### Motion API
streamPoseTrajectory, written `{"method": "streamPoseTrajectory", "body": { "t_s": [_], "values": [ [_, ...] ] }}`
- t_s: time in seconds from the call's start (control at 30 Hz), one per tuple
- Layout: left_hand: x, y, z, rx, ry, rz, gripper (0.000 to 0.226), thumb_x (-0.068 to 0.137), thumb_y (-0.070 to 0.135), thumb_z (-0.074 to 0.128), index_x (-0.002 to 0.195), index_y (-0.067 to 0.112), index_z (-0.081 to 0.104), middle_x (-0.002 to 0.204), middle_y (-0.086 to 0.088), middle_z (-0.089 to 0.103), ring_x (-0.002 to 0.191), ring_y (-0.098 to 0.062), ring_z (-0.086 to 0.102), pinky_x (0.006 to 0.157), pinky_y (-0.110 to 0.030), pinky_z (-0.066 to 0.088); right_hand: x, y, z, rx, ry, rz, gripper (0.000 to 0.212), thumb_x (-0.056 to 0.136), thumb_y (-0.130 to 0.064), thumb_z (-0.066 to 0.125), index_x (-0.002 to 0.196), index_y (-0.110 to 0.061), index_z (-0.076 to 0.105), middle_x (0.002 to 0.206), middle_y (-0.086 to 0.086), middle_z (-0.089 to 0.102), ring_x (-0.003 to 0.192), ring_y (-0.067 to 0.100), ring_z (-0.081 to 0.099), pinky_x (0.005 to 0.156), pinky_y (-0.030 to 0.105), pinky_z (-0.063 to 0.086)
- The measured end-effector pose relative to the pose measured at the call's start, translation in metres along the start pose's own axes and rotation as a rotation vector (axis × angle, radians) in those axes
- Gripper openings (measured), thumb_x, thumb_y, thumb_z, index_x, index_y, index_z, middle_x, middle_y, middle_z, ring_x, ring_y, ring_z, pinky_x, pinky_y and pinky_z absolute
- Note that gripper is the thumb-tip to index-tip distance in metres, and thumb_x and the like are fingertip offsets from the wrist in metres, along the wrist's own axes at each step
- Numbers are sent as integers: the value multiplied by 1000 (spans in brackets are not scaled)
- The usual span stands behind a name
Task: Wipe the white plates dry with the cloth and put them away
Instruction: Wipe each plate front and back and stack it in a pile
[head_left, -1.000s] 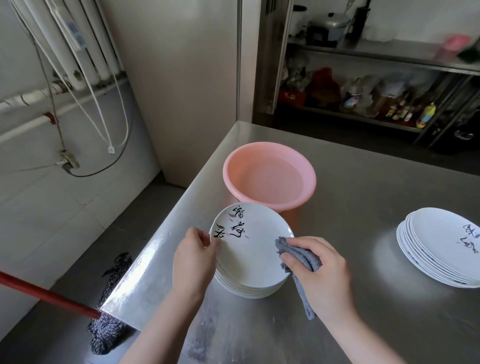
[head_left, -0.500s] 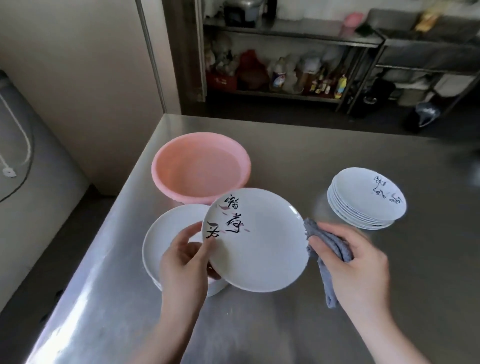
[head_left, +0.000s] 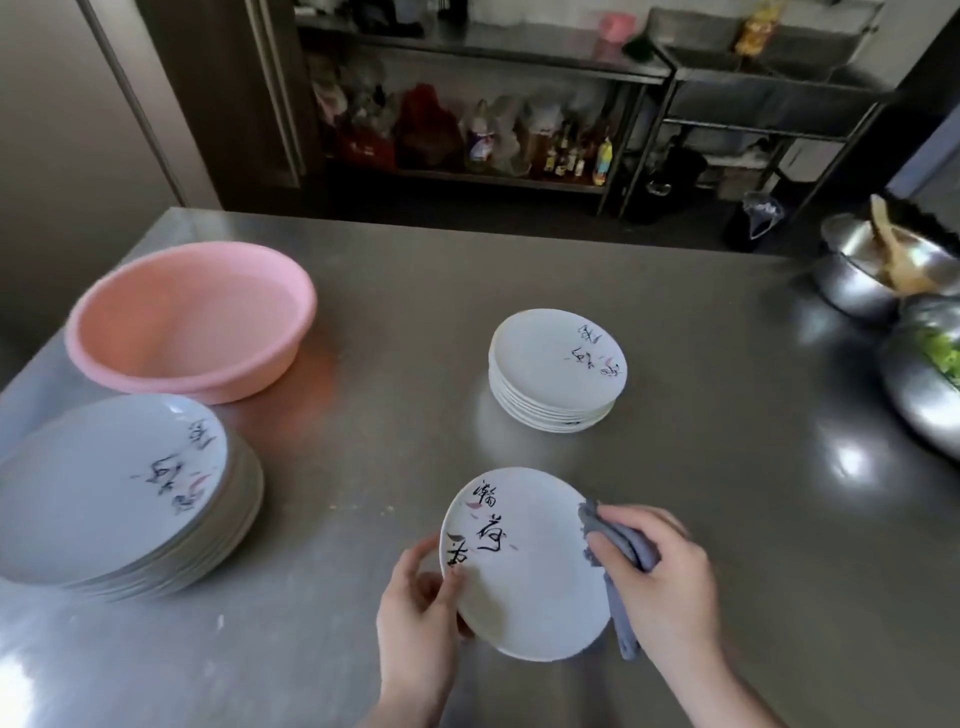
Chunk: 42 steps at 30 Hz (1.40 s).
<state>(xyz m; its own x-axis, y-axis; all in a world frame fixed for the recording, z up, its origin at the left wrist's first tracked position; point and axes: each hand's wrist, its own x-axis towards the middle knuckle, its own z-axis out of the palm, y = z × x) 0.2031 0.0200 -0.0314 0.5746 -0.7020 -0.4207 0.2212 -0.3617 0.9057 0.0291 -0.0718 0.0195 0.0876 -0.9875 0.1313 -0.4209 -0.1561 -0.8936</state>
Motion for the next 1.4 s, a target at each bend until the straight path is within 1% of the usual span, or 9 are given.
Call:
{"method": "streamPoseTrajectory", "body": {
  "t_s": [0.27, 0.37, 0.5, 0.6, 0.7, 0.9, 1.0, 1.1, 1.4],
  "values": [
    [-30, -26, 61, 83, 126, -87, 29, 89, 12, 66, 104, 36, 60, 71, -2, 72, 67, -26, 69, 48, -29, 53, 13, 68, -27, -337, -401, -64, 32, 76, -3, 69, 98, -26, 72, 101, -25, 59, 98, 5, 59, 80, 8, 40],
    [-30, -19, 58, 329, 95, -64, 23, 88, 23, 64, 97, 41, 53, 67, 8, 71, 52, -17, 65, 49, -31, 52, 15, 75, -32, -467, -489, -171, 28, 76, -14, 76, 100, -27, 72, 103, -24, 60, 102, 6, 56, 84, 15, 41],
    [-6, 5, 46, 658, 75, 13, 15, 85, 30, 68, 95, 33, 57, 67, 11, 69, 59, -14, 67, 64, -37, 56, 23, 77, -28, -537, -475, -141, 24, 79, -19, 73, 102, -28, 71, 110, -18, 63, 105, 11, 57, 85, 22, 43],
    [14, 18, 47, 723, 6, 35, 23, 83, 14, 68, 100, 29, 69, 79, 6, 71, 66, -20, 69, 65, -37, 57, 43, 75, -12, -499, -467, -82, 29, 83, -16, 68, 109, -28, 67, 116, -18, 60, 107, 12, 57, 85, 27, 46],
    [22, 19, 50, 720, -18, 19, 22, 78, 6, 68, 89, 24, 70, 73, 1, 71, 64, -23, 68, 63, -36, 58, 61, 65, 13, -511, -513, -120, 29, 85, -16, 65, 111, -29, 68, 120, -18, 60, 113, 11, 52, 89, 31, 46],
    [19, 14, 51, 602, 8, -4, 23, 78, 2, 66, 80, 26, 64, 67, 2, 68, 54, -19, 66, 49, -23, 50, 15, 63, 25, -438, -866, -352, 29, 84, -11, 59, 104, -24, 74, 113, -13, 63, 108, 14, 50, 89, 29, 43],
    [23, 15, 50, 646, -14, 20, 23, 78, 0, 62, 79, 23, 64, 67, 0, 68, 61, -26, 67, 55, -30, 53, 17, 77, -9, -466, -761, -202, 25, 80, -17, 64, 97, -30, 75, 107, -22, 61, 106, 3, 50, 87, 30, 46],
    [29, 16, 48, 680, -54, 31, 17, 77, -2, 63, 84, 14, 65, 73, -8, 69, 69, -32, 67, 62, -38, 56, 48, 77, -7, -536, -583, -100, 27, 82, -12, 65, 101, -27, 75, 111, -16, 62, 108, 9, 53, 89, 32, 46],
    [31, 19, 43, 634, -117, -7, 16, 75, -5, 63, 78, 11, 61, 68, -8, 69, 60, -27, 68, 58, -34, 56, 40, 56, 46, -523, -733, -376, 26, 86, -12, 62, 106, -26, 72, 110, -12, 62, 107, 16, 50, 81, 33, 47]
  ]
}}
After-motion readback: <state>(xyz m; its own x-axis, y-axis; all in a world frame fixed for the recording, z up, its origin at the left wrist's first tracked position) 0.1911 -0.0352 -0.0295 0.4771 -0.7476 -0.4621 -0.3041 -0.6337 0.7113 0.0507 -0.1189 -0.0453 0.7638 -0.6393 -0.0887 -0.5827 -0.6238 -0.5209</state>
